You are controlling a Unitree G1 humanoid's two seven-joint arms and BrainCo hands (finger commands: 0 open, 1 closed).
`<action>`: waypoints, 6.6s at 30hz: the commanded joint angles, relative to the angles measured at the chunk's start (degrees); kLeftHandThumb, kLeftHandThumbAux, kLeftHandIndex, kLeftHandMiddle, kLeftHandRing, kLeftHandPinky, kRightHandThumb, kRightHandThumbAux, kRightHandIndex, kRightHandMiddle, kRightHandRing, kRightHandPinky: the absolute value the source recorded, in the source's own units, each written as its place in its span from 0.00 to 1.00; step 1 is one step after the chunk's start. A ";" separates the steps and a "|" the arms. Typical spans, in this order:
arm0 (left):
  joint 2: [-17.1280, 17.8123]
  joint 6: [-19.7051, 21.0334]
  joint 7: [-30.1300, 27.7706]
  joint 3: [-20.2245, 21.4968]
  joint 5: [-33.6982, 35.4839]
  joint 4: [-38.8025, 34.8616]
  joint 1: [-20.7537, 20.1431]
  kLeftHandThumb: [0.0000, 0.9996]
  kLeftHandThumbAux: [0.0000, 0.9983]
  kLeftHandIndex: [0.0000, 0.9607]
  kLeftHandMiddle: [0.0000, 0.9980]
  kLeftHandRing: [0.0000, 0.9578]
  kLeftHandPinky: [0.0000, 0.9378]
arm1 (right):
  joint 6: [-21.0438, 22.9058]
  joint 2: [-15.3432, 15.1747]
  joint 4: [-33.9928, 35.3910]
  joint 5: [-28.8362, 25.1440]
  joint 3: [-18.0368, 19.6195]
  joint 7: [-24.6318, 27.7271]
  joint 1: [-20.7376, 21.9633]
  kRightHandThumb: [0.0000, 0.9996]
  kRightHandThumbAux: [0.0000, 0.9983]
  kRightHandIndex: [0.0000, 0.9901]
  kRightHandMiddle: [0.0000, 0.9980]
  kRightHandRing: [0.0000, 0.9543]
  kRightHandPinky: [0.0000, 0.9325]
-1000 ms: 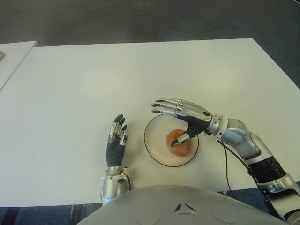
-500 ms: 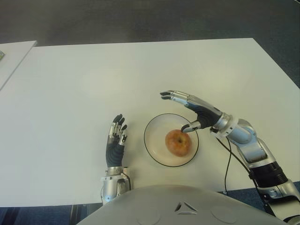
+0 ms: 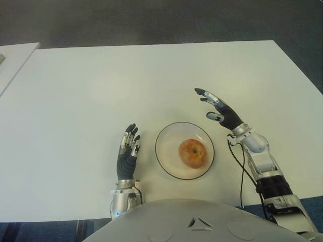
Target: Put the apples into the plate.
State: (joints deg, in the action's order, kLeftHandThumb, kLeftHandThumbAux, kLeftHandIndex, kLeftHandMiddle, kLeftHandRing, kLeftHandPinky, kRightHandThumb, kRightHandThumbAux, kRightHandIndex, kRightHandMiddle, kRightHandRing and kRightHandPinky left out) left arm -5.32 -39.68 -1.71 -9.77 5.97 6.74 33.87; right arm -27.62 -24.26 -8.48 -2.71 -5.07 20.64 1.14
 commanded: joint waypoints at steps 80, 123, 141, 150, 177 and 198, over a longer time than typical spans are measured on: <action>-0.22 5.05 -1.90 5.17 -0.31 -3.23 4.22 0.11 0.51 0.03 0.01 0.00 0.00 | 6.18 19.97 -11.17 -5.42 5.83 -4.10 -15.55 0.02 0.37 0.00 0.00 0.00 0.00; -3.33 1.23 4.45 4.11 -1.54 0.16 1.94 0.15 0.44 0.00 0.00 0.00 0.00 | 7.18 30.22 -8.23 -6.38 10.05 -20.55 -16.97 0.09 0.42 0.00 0.00 0.00 0.00; -4.58 -1.70 7.80 3.62 0.06 2.09 0.37 0.13 0.46 0.00 0.00 0.00 0.00 | 2.62 32.86 -9.62 -4.38 9.21 -32.62 -15.53 0.06 0.46 0.00 0.00 0.00 0.00; -4.39 -3.43 9.11 3.99 -0.53 4.27 -0.78 0.13 0.45 0.00 0.00 0.00 0.00 | 2.51 32.38 -10.11 -4.46 8.01 -34.06 -15.23 0.05 0.48 0.00 0.00 0.00 0.00; -3.73 -8.62 6.49 4.60 1.31 9.05 -3.35 0.10 0.48 0.00 0.00 0.00 0.00 | 8.57 29.88 -6.16 -5.72 6.25 -28.93 -16.18 0.05 0.50 0.00 0.00 0.00 0.00; -6.86 -13.00 10.81 5.76 -0.38 11.64 -4.63 0.09 0.52 0.00 0.00 0.00 0.00 | 5.93 31.96 -7.14 -4.39 8.06 -32.91 -15.37 0.05 0.49 0.00 0.00 0.00 0.00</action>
State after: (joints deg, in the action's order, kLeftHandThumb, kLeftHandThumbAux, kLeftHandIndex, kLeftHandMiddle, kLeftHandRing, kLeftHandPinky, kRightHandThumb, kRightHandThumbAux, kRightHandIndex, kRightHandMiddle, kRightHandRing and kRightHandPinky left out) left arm -5.81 -53.11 6.88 -5.12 6.14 14.71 30.85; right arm -22.61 3.09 -12.20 -7.65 1.88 -9.61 -12.42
